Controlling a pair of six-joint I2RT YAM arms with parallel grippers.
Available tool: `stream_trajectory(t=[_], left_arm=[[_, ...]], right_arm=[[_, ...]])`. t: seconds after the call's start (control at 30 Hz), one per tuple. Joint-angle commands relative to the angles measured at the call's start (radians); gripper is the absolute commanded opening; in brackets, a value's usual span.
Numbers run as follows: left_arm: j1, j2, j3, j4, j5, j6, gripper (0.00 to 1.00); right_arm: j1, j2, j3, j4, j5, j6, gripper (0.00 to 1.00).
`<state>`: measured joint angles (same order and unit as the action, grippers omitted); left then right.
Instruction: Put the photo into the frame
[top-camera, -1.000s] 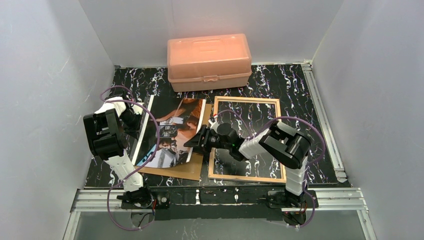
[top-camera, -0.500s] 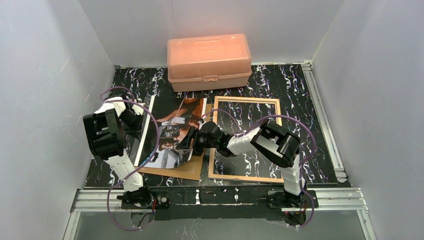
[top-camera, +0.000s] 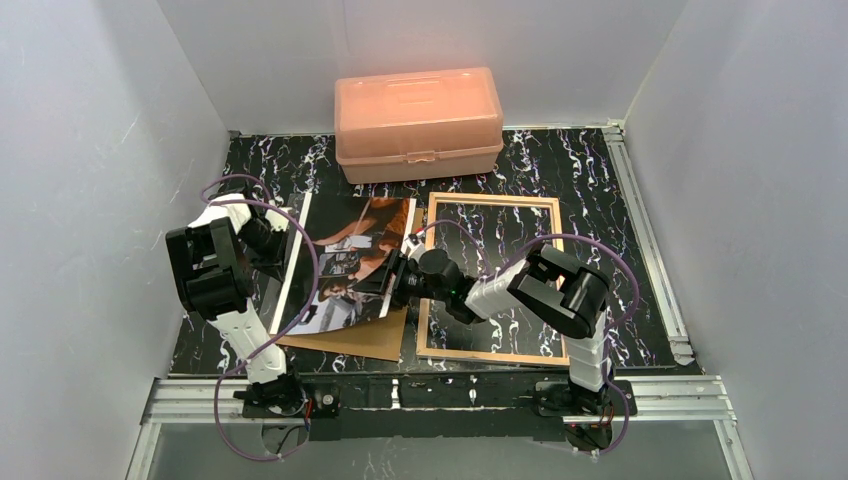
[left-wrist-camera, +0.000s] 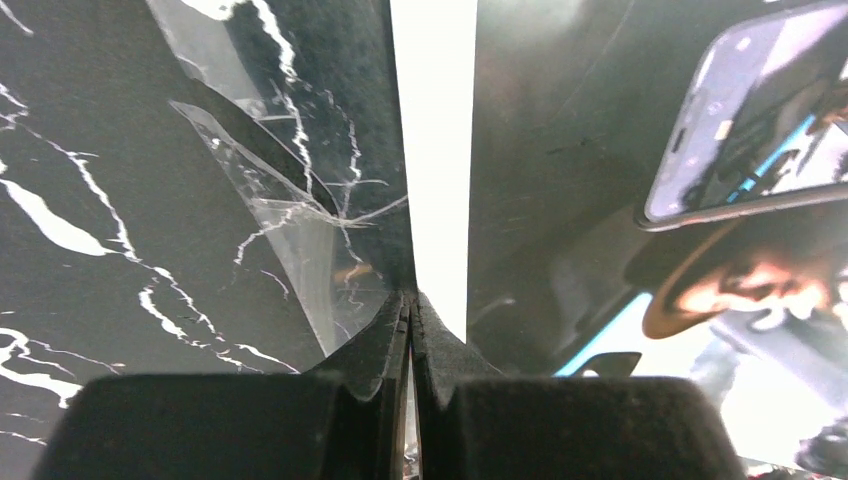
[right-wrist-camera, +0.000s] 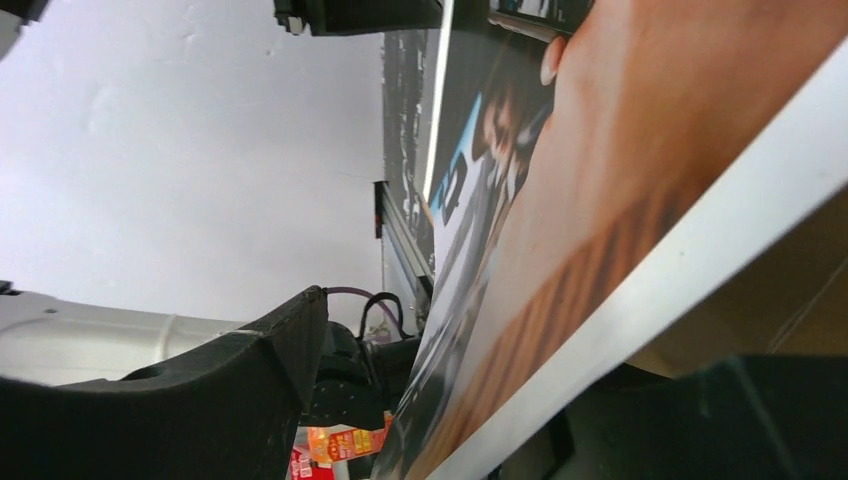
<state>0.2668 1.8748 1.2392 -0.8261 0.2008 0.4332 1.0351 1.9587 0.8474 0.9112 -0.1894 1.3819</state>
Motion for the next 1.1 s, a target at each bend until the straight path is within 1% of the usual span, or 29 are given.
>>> stream_trajectory(t=[0.0,0.1,0.17,0.3,0.37,0.4,0.47,0.5,0.6,0.63,0.7,0.87,0.93,1.0,1.07], left_arm=[[0.024,-0.032,0.034,-0.092,0.081,0.032,0.02],[0.038,-0.024,0.070,-0.123,0.077,0.047,0.05],[0.052,-0.010,0.081,-0.123,0.062,0.055,0.05],[0.093,0.001,0.104,-0.128,0.060,0.055,0.05],[0.113,0.002,0.122,-0.143,0.066,0.055,0.08],[0.127,0.000,0.137,-0.157,0.078,0.051,0.13],[0.154,0.001,0.168,-0.202,0.120,0.039,0.27],[0.165,0.002,0.180,-0.232,0.139,0.035,0.33],[0.198,-0.018,0.198,-0.314,0.209,0.026,0.38],[0.207,-0.031,0.196,-0.332,0.224,0.025,0.41],[0.221,-0.072,0.188,-0.360,0.244,0.024,0.46],[0.230,-0.149,0.177,-0.440,0.288,0.049,0.48],[0.233,-0.172,0.174,-0.447,0.283,0.064,0.53],[0.233,-0.177,0.173,-0.447,0.263,0.075,0.55],[0.233,-0.166,0.171,-0.439,0.240,0.078,0.55]], right_arm=[[-0.007,-0.012,-0.029,0.178,0.000,0.046,0.66],[-0.009,-0.025,-0.049,0.151,0.011,0.045,0.65],[-0.012,-0.033,-0.060,0.128,0.014,0.039,0.62],[-0.017,-0.062,-0.080,0.065,0.027,0.018,0.50],[-0.022,-0.076,-0.087,0.040,0.030,0.011,0.41],[-0.026,-0.083,-0.091,0.035,0.031,0.011,0.36],[-0.033,-0.093,-0.108,0.048,0.035,0.017,0.28],[-0.036,-0.094,-0.116,0.062,0.037,0.033,0.22],[-0.045,-0.083,-0.138,0.148,0.034,0.086,0.07],[-0.049,-0.079,-0.145,0.185,0.031,0.107,0.02],[-0.061,-0.068,-0.153,0.245,0.027,0.148,0.01],[-0.081,-0.041,-0.163,0.390,0.027,0.247,0.01],[-0.091,-0.034,-0.155,0.438,0.022,0.277,0.01],[-0.100,-0.039,-0.151,0.456,0.020,0.285,0.01],[-0.111,-0.058,-0.152,0.440,0.014,0.259,0.01]])
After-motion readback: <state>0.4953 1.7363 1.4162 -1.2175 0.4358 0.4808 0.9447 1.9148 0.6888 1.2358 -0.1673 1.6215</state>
